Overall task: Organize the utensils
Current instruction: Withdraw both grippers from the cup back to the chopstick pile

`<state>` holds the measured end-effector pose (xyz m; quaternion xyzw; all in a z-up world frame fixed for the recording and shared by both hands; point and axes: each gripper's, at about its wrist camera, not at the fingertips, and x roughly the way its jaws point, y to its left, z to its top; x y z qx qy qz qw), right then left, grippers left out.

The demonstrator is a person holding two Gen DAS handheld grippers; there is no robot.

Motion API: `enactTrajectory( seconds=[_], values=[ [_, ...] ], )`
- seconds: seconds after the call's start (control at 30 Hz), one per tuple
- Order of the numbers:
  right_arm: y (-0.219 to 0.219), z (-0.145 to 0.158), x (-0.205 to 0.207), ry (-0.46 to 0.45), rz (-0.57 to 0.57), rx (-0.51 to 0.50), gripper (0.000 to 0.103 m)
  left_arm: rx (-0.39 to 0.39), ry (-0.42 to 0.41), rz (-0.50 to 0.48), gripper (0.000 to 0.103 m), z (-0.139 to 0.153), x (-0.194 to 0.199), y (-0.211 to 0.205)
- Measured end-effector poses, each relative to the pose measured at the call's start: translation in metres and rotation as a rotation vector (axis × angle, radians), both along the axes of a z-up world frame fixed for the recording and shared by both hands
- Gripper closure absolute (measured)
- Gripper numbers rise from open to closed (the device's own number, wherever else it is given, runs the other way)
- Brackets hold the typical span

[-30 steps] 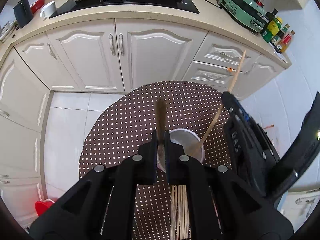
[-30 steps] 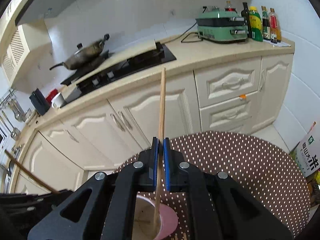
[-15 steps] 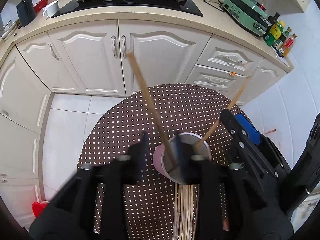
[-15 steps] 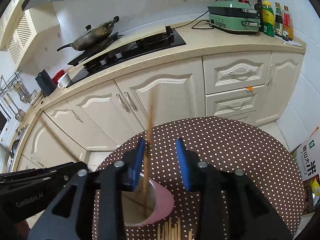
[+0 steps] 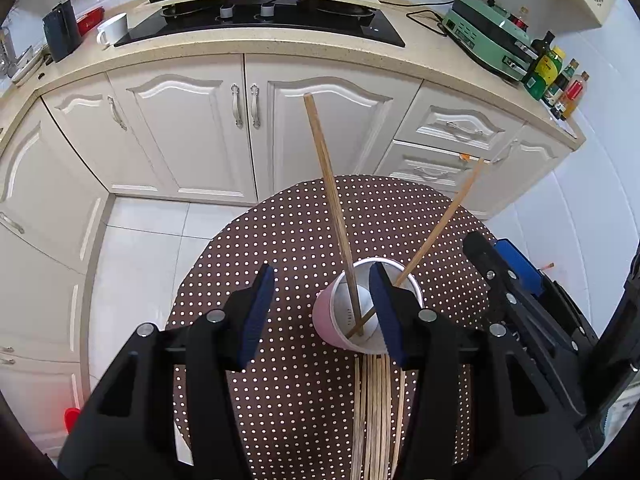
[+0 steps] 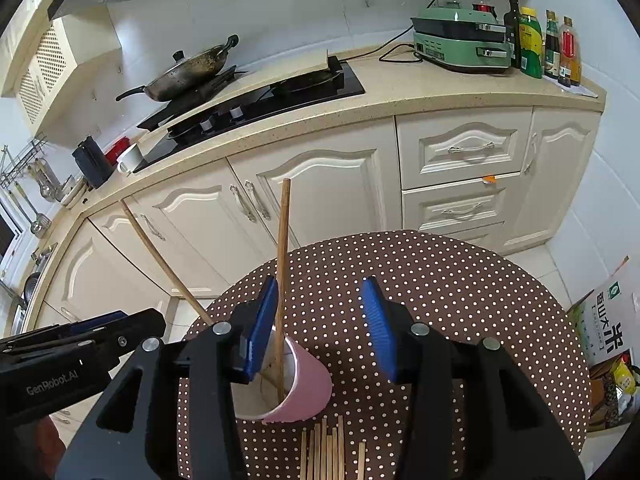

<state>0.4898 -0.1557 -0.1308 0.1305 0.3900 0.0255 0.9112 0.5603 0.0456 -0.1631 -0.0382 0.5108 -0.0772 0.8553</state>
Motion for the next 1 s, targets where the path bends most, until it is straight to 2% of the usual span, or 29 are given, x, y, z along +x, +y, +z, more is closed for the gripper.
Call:
enactTrajectory(
  seconds=[0.23,0.77,1.0],
  values=[
    [0.001,0.01,-0.013,-0.011,0.007,-0.003,0.058,0.012,-0.009,0.007,0.054,0.004,-0.012,0.003],
    [-0.003,0.031,-0.053,-0.021,0.035,-0.005,0.033,0.029,-0.05,0.025,0.054,0.019,-0.056,0.005],
    [-0.004,0.027,-0.071,0.003,0.049,-0.005,0.023,0.045,-0.046,0.04,0.052,0.015,-0.078,0.005]
  ],
)
